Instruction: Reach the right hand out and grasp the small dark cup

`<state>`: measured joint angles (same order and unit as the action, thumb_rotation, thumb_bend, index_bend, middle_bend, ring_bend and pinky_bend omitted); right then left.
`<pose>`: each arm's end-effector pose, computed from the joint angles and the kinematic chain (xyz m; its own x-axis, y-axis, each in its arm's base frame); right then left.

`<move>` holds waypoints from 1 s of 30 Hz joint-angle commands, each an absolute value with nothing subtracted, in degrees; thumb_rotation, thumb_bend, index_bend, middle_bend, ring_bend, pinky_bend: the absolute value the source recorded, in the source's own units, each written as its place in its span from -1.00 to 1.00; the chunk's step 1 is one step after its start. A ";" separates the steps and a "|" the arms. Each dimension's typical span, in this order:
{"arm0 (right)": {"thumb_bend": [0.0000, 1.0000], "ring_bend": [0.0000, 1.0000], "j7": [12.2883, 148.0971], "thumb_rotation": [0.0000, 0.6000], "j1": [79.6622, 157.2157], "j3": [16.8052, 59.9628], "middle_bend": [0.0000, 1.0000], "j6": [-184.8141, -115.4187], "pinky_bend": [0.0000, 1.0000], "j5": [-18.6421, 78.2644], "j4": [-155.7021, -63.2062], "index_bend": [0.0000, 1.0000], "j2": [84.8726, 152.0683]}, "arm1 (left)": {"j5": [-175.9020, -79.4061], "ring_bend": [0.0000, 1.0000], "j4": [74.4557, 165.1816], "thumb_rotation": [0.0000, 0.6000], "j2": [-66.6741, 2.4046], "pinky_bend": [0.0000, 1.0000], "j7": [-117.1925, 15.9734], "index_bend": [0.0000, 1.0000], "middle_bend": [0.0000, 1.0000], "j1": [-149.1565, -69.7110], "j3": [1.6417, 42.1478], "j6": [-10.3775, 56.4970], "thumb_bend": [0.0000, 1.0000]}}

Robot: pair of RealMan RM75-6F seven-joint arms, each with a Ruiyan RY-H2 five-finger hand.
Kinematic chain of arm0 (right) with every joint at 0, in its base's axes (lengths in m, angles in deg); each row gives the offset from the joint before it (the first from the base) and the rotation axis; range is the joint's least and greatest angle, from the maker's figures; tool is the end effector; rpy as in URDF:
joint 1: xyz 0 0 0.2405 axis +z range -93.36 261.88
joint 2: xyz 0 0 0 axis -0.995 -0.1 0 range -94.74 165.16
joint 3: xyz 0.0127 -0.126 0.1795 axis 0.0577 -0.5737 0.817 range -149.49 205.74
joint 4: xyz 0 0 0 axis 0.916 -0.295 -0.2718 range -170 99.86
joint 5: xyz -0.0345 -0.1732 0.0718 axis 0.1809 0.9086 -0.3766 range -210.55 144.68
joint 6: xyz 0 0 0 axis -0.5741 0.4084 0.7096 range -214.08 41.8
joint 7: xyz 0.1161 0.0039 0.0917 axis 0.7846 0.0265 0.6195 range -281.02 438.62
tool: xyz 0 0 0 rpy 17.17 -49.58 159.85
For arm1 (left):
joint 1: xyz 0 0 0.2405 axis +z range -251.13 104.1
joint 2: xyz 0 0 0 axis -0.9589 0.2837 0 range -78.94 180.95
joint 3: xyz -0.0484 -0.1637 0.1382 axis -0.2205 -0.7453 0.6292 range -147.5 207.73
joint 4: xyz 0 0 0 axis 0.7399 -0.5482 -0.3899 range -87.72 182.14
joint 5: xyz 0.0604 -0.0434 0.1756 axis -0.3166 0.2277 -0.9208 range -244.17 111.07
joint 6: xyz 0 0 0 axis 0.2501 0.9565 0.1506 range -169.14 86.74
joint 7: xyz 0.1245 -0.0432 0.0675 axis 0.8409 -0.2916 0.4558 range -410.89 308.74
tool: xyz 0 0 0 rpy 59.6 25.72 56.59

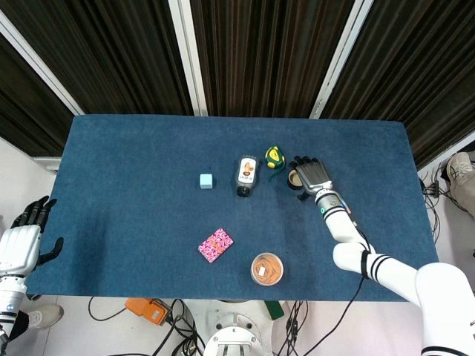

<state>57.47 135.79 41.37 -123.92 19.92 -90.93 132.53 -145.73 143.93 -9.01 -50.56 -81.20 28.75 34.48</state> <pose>-0.1588 -0.3954 -0.0150 0.5752 -0.3321 0.7476 -0.8179 -0.2505 0.5180 -0.2808 0.1855 0.1550 0.3775 0.1729 0.9097 0.9178 0.0606 -0.3924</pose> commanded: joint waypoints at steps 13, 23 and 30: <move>-0.45 -0.23 58.00 1.00 137.25 40.43 -0.37 -123.76 0.05 21.72 -84.57 -0.26 137.17 | -145.85 -0.91 144.18 1.00 -8.66 -0.62 -50.97 -0.86 -1.00 -81.37 28.81 34.18 -0.27; -0.32 0.00 59.11 1.00 136.81 40.44 -0.18 -126.12 0.38 23.89 -82.86 0.05 138.38 | -145.41 -0.91 144.48 1.00 -8.55 -0.62 -51.05 -0.86 -1.00 -81.34 28.91 33.83 -0.27; -0.11 0.23 60.28 1.00 136.69 40.29 0.04 -125.79 0.59 25.36 -81.68 0.34 138.83 | -145.14 -0.91 144.78 1.00 -8.32 -0.62 -51.22 -0.86 -1.00 -81.39 28.87 33.61 -0.27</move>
